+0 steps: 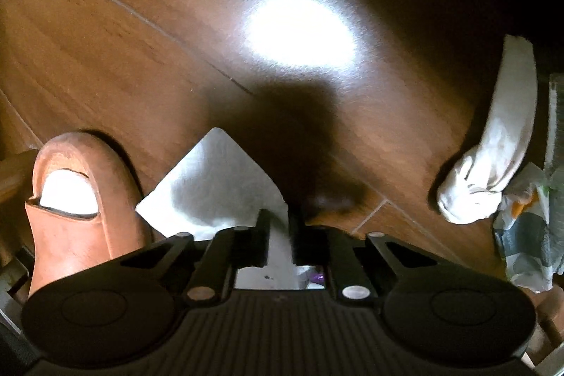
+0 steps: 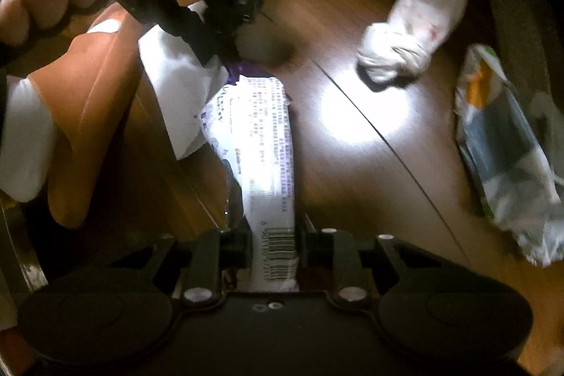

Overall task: Collect trash
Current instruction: 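Close right tool on purple-printed snack bag and lift it, then lower left tool onto white tissue and close on it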

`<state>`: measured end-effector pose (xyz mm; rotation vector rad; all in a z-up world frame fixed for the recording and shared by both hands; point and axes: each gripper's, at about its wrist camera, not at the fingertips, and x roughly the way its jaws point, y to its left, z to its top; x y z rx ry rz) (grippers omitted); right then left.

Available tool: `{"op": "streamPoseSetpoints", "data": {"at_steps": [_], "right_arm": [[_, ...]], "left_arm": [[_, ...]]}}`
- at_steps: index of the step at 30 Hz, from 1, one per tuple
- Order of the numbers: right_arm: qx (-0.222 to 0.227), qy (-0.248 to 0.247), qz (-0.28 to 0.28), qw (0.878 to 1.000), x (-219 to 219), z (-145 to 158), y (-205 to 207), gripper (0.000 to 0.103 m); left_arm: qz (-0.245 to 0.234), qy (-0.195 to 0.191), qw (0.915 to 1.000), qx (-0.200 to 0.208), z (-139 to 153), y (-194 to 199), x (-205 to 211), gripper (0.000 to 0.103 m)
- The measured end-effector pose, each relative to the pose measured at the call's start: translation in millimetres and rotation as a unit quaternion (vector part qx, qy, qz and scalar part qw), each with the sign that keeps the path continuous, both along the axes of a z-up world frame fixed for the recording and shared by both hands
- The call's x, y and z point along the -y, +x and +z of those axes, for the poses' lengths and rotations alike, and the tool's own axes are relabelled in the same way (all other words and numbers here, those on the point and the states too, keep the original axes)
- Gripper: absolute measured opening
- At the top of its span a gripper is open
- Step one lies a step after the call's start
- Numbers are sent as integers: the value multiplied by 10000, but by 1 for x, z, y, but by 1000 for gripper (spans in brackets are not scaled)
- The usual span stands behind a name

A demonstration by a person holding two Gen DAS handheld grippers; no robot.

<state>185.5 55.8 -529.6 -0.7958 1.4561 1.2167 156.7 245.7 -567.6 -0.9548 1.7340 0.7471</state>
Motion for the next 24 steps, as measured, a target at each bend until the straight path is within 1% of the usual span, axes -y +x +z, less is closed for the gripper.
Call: {"op": "streamPoseSetpoints", "data": {"at_steps": [1, 5, 10, 15, 19, 21, 24], "right_arm": [[30, -20, -83, 10000, 4, 2, 2, 20], [90, -47, -532, 9985, 20, 17, 11, 19], [191, -8, -1132, 9934, 42, 48, 21, 19], [327, 48, -1591, 9867, 64, 86, 27, 19], [503, 162, -1831, 9817, 84, 131, 35, 19], [542, 312, -2012, 9775, 95, 161, 42, 19], [602, 610, -2312, 9691, 114, 207, 42, 19]], "left_arm": [[-16, 47, 10000, 39, 4, 2, 1, 7], [-44, 66, 9998, 175, 17, 10, 5, 5], [-204, 80, 9993, 317, 38, 21, 16, 4], [-358, 120, 9978, 548, 77, 29, 34, 4], [-476, 203, 9960, 730, 114, 28, 47, 4], [-465, 214, 9953, 827, 127, 28, 47, 4], [-593, 337, 9928, 984, 141, 20, 42, 5]]}}
